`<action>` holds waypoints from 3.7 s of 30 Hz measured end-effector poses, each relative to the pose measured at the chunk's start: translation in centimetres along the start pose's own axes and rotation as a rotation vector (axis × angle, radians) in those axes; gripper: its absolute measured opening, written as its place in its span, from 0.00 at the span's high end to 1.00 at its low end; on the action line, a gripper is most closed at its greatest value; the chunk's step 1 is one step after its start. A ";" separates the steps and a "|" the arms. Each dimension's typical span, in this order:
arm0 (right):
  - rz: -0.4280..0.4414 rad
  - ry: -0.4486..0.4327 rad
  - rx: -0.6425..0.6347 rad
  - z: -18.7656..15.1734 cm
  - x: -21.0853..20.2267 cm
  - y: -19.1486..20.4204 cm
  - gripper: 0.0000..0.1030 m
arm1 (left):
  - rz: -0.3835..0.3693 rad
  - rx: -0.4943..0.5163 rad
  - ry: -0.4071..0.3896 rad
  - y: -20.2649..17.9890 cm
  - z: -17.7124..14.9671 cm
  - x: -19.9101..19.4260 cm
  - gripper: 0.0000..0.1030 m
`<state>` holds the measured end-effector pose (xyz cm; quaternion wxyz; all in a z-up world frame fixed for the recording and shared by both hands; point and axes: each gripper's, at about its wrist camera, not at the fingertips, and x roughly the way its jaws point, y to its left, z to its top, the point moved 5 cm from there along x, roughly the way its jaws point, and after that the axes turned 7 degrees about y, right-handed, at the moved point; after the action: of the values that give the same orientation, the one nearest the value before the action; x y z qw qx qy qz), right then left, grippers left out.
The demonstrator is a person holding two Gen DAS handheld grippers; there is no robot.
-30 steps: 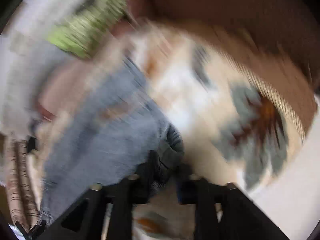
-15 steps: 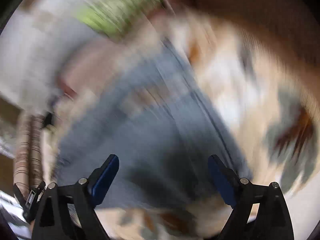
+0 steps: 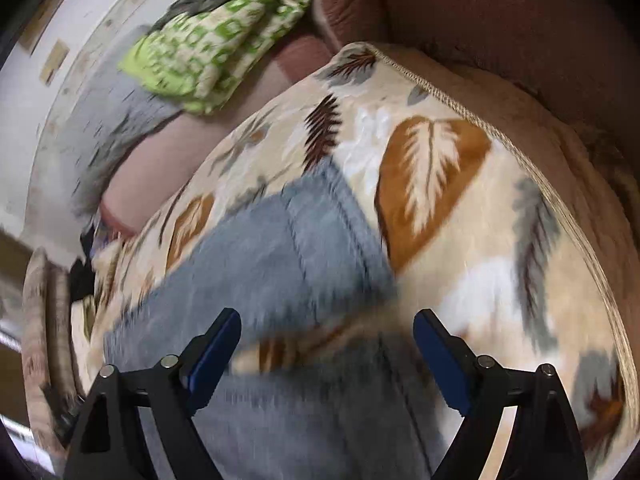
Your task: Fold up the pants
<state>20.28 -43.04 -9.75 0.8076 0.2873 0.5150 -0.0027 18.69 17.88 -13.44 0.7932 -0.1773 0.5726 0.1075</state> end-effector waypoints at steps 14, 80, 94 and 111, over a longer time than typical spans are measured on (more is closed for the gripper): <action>-0.302 0.120 -0.234 1.3 4.4 0.3 0.72 | 0.135 0.036 -0.159 0.1 1.3 -2.1 0.71; 0.234 0.081 0.034 -14.7 -8.5 -0.6 0.26 | 0.086 0.189 -0.196 -0.3 -11.7 -7.8 0.34; 0.206 0.139 0.346 -17.5 -6.8 -4.2 0.28 | 0.102 0.198 -0.201 1.1 -11.1 -4.3 0.25; -0.157 0.028 0.101 -14.0 -9.6 -4.9 0.47 | 0.011 0.097 -0.265 1.5 -10.6 -8.9 0.15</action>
<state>2.71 -43.45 -8.29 0.7819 0.2866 0.5466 -0.0879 6.08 15.23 -8.19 0.8689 -0.1199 0.4683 0.1066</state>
